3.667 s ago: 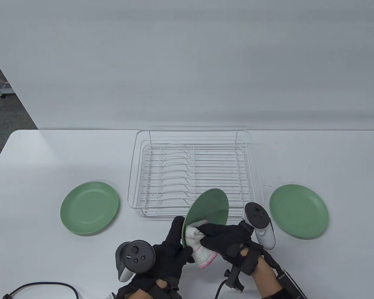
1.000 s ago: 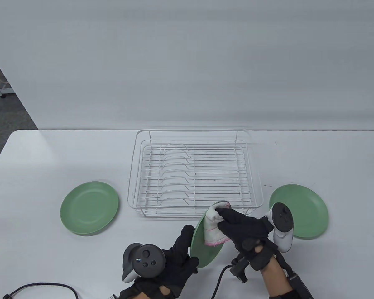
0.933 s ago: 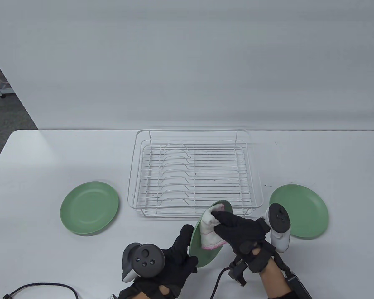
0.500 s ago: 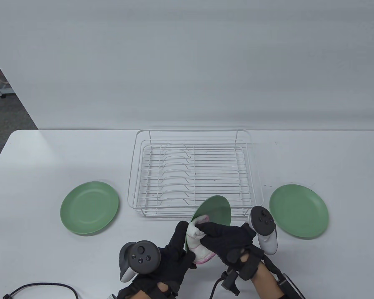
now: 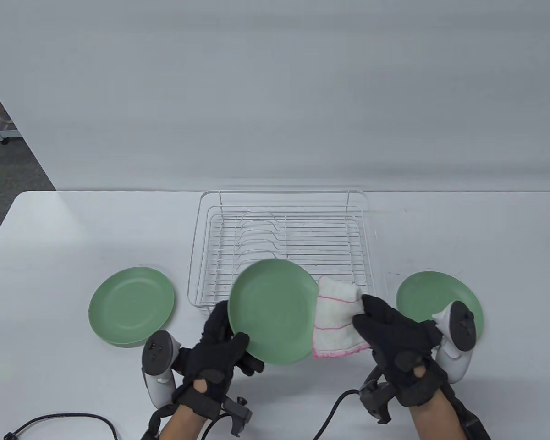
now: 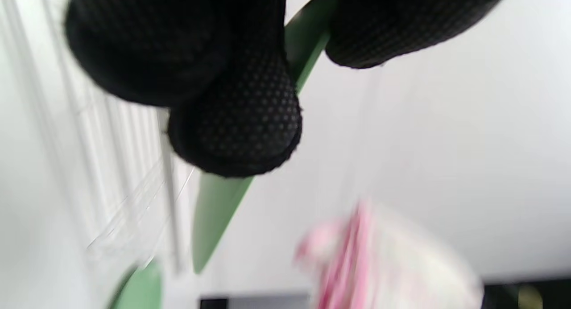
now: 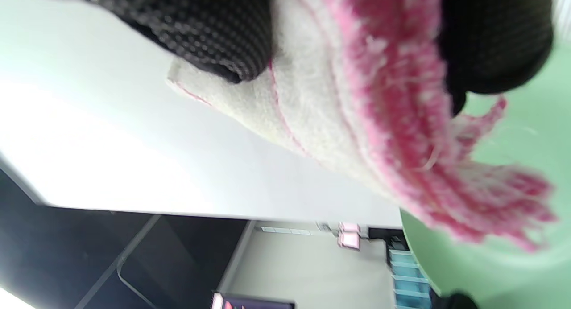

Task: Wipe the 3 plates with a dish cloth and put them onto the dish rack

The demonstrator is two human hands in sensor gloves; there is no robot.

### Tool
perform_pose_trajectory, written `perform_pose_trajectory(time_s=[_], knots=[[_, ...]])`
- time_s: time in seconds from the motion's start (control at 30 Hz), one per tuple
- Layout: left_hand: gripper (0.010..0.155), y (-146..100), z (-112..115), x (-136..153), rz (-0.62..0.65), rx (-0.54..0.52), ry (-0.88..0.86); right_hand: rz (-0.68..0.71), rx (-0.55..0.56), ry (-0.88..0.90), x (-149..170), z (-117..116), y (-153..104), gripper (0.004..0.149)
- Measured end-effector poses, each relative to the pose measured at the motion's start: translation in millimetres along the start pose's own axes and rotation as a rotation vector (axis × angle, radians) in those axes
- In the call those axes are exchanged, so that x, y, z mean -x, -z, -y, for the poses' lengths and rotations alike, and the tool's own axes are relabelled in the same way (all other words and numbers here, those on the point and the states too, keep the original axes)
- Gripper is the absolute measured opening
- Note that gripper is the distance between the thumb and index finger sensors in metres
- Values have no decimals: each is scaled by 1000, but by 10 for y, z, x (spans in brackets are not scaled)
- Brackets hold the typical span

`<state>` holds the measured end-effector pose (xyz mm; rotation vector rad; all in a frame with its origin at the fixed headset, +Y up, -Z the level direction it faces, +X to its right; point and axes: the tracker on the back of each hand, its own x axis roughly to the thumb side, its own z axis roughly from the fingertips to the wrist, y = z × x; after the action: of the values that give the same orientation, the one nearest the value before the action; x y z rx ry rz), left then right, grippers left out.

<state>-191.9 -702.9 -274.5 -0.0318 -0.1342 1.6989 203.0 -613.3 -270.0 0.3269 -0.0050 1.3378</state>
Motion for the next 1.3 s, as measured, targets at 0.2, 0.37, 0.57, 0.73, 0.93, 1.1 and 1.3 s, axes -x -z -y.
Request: perform_pose_trajectory(time_s=[0.2,0.37,0.57,0.73,0.93,1.1,1.3], knots=[[59,430,-445,-503,54,-201,136,-67,108,26,250,436,-145,49],[48,945,-396,-1095,138,-384,581,-114,102,-10,408,486,-181,49],[42,1540,38,-1425,248,-467,1130,-120,98,-69,460,496,-172,48],[41,1920,355,-1367,250,-468,1330,-149,122,-60,546,537,-162,49],[41,2284,525,-1214,196,-493,1529,-163,118,-77,597,516,-166,49],[41,2440,549,-1039,147,-499,1610,-161,105,-93,605,500,-161,49],[41,2555,590,-821,121,-485,1634,-172,100,-103,641,483,-158,49]])
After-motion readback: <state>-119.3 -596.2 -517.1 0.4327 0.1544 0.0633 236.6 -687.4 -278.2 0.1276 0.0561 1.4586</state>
